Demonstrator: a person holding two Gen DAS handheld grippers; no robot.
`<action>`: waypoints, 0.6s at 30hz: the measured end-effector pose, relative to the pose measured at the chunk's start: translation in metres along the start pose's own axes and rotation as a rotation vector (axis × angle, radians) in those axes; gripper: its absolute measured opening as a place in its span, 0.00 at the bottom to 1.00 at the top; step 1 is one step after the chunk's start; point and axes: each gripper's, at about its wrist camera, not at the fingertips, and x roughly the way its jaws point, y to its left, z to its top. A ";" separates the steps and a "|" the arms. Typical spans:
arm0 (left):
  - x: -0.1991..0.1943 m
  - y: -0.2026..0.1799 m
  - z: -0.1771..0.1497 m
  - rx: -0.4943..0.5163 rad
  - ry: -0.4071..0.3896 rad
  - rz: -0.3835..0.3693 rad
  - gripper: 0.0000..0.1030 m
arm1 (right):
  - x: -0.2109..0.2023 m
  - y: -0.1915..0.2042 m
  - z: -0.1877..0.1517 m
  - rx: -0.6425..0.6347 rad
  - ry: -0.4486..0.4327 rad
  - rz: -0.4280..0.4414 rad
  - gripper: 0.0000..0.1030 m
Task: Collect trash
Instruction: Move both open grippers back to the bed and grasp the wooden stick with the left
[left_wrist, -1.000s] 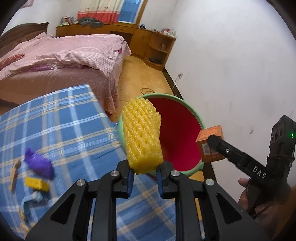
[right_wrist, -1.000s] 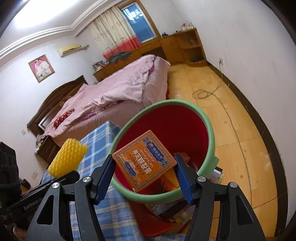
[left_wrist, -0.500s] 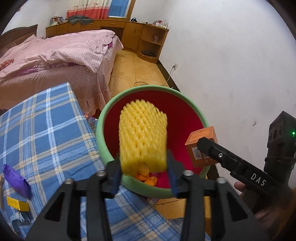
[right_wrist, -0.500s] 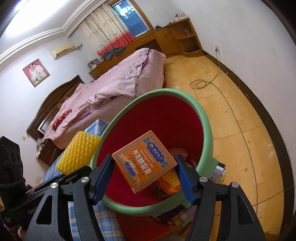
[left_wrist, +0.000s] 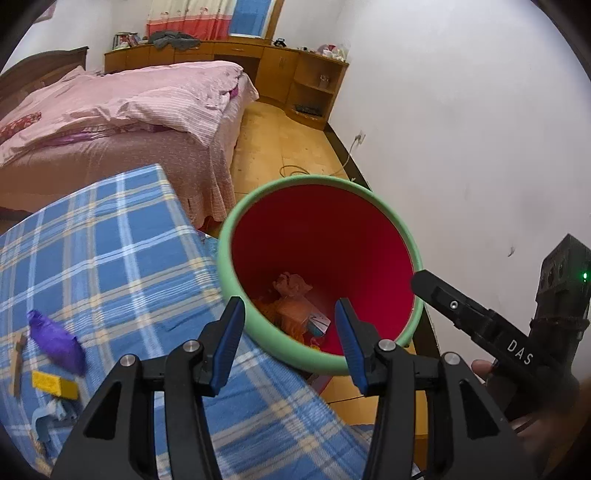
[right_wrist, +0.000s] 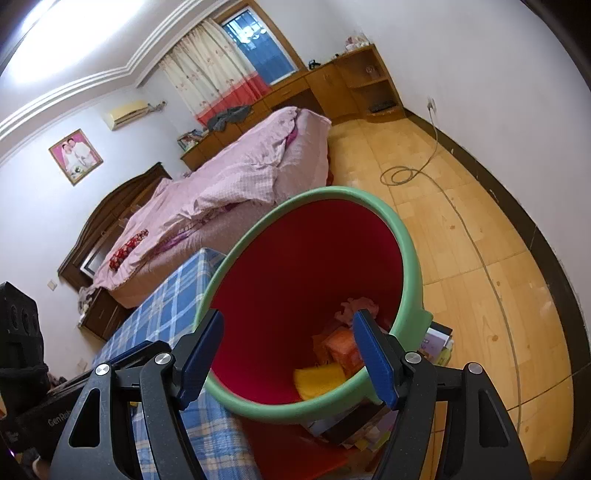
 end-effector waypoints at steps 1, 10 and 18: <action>-0.005 0.003 -0.001 -0.006 -0.005 0.006 0.49 | -0.003 0.001 -0.001 0.001 -0.002 -0.001 0.71; -0.051 0.043 -0.018 -0.065 -0.049 0.085 0.49 | -0.018 0.020 -0.016 0.000 -0.002 0.017 0.71; -0.086 0.107 -0.033 -0.137 -0.061 0.219 0.49 | -0.021 0.043 -0.033 -0.029 0.028 0.034 0.71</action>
